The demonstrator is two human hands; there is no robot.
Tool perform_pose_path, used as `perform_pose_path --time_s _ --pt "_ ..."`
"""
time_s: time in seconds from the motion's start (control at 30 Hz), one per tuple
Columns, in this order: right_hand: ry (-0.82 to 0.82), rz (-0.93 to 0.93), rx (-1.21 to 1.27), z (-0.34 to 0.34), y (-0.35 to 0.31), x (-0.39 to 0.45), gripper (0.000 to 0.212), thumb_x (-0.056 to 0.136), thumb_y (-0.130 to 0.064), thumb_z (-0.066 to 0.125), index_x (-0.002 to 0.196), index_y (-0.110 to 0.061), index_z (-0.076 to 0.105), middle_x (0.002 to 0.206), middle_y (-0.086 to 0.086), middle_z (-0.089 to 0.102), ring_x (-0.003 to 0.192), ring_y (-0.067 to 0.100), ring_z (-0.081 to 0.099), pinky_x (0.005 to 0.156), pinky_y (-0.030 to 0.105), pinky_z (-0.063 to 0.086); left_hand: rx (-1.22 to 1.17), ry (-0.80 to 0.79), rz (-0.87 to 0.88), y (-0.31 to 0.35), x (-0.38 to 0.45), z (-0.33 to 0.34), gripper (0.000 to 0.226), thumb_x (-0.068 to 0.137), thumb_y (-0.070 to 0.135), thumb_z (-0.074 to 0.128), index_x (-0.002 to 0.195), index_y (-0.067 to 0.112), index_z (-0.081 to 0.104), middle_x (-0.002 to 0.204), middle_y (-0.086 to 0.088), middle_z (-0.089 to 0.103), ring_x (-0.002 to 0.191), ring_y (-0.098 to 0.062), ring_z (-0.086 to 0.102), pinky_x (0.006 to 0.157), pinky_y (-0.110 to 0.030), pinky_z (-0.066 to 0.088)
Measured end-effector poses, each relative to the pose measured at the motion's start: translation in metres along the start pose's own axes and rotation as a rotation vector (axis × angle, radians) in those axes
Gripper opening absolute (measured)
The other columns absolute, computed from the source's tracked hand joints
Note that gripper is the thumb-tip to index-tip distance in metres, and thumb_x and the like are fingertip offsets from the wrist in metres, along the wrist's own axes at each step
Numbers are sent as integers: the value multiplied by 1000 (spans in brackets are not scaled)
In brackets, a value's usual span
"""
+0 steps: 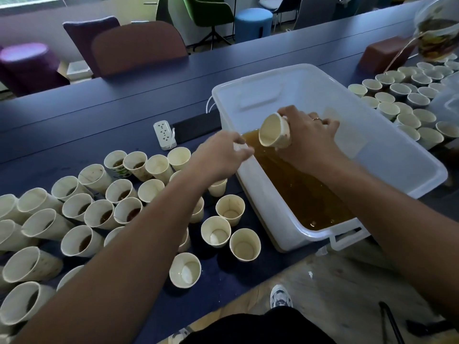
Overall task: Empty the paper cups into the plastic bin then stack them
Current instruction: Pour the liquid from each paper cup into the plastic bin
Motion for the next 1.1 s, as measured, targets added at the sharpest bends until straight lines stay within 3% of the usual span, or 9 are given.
perform_pose_path --time_s 0.13,0.27,0.37,0.43,0.53,0.73,0.87,1.0,1.1 --pt "126 -72 161 -2 -34 -7 75 75 -43 79 137 -24 43 130 5 51 121 30 44 95 46 28 -319 121 5 3 -8 -30 25 102 39 58 118 22 67 92 8 74 67 -11 68 56 -20 46" --pt "96 -157 257 6 -73 -9 88 68 -53 78 140 -18 42 131 10 48 117 32 44 91 47 35 -321 242 9 -5 -26 -63 16 100 30 61 94 21 73 72 10 68 53 -8 62 50 -15 44" --pt "-19 -251 261 20 -103 -10 100 62 -58 74 145 -18 36 134 10 45 119 34 44 94 53 40 -218 285 -40 -25 -44 -82 18 98 23 62 86 19 73 69 6 68 50 -4 60 49 -10 43" --pt "-122 -298 209 33 -118 -10 105 67 -53 82 150 -20 28 140 9 42 126 34 42 101 55 38 -166 294 -94 -41 -58 -92 18 97 24 62 83 21 73 69 8 68 49 -3 60 52 -13 46" --pt "-244 -361 147 49 -131 -13 99 76 -46 82 153 -26 23 145 6 44 133 30 42 106 52 34 -96 281 -183 -67 -79 -102 15 96 23 64 87 19 75 74 8 71 56 -9 63 65 -28 53" --pt "-522 -499 115 79 -146 -24 60 88 -33 75 139 -34 44 111 -5 64 94 15 60 86 38 55 33 231 -367 -126 -121 -101 21 91 22 66 71 27 67 70 9 67 63 -11 62 66 -30 47" --pt "-659 -551 55 92 -158 -23 48 89 -36 72 131 -38 49 106 -10 65 85 12 60 81 37 57 69 95 -497 -159 -145 -86 16 91 24 66 75 22 70 70 3 68 63 -13 62 61 -29 45" --pt "-706 -628 7 103 -166 -27 45 89 -39 70 130 -40 50 103 -15 61 86 12 59 82 40 56 95 37 -604 -188 -164 -68 17 89 24 69 72 25 71 73 5 69 74 -16 65 73 -35 55" --pt "-781 -625 17 111 -165 -34 43 91 -39 68 130 -39 52 100 -16 59 82 7 55 83 35 52 111 -16 -673 -207 -178 -49 13 88 27 70 76 26 72 79 4 71 84 -18 68 76 -34 56"
Point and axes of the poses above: each hand's wrist, its own x-axis towards the middle knuckle, its own z-axis out of the palm, y = z × x, the point moved 4 cm from there along x, towards the middle knuckle
